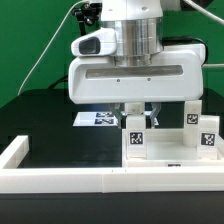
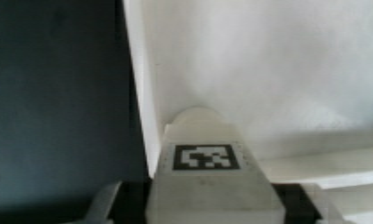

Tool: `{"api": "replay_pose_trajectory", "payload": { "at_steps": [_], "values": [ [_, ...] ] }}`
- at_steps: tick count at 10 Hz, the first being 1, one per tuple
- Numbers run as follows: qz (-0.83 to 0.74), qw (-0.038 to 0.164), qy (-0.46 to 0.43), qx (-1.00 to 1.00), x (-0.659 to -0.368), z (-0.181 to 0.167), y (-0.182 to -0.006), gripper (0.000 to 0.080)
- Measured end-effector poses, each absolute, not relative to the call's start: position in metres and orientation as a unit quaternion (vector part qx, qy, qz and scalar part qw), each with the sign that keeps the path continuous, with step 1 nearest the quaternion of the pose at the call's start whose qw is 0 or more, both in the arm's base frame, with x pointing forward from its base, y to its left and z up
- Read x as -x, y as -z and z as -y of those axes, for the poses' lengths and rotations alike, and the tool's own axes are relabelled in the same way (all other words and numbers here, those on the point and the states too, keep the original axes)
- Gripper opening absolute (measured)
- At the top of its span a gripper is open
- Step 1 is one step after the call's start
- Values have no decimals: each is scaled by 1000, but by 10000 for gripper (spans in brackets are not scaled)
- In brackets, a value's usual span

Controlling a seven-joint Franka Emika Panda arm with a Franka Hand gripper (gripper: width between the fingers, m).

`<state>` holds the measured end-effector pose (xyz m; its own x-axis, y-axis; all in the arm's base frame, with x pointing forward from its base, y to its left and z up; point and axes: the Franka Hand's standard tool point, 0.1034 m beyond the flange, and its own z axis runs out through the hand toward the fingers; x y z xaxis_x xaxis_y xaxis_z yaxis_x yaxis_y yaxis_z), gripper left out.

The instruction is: Assemble square table

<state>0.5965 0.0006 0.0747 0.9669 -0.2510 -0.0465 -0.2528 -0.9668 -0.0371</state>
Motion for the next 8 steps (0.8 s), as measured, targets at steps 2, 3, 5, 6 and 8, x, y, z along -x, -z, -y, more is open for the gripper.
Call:
{"api": "replay_pose_trajectory", "payload": {
  "at_steps": [2, 3, 5, 6, 8],
  "values": [
    [-252, 17, -17, 967, -596, -4, -74, 290],
    [-310, 15, -16, 951, -595, -7, -73, 291],
    [-452, 15, -18, 892, -596, -14, -73, 291],
    [-523, 13, -16, 852, -597, -15, -73, 291],
    [-580, 12, -18, 814, -599, -15, -73, 291]
  ]
}}
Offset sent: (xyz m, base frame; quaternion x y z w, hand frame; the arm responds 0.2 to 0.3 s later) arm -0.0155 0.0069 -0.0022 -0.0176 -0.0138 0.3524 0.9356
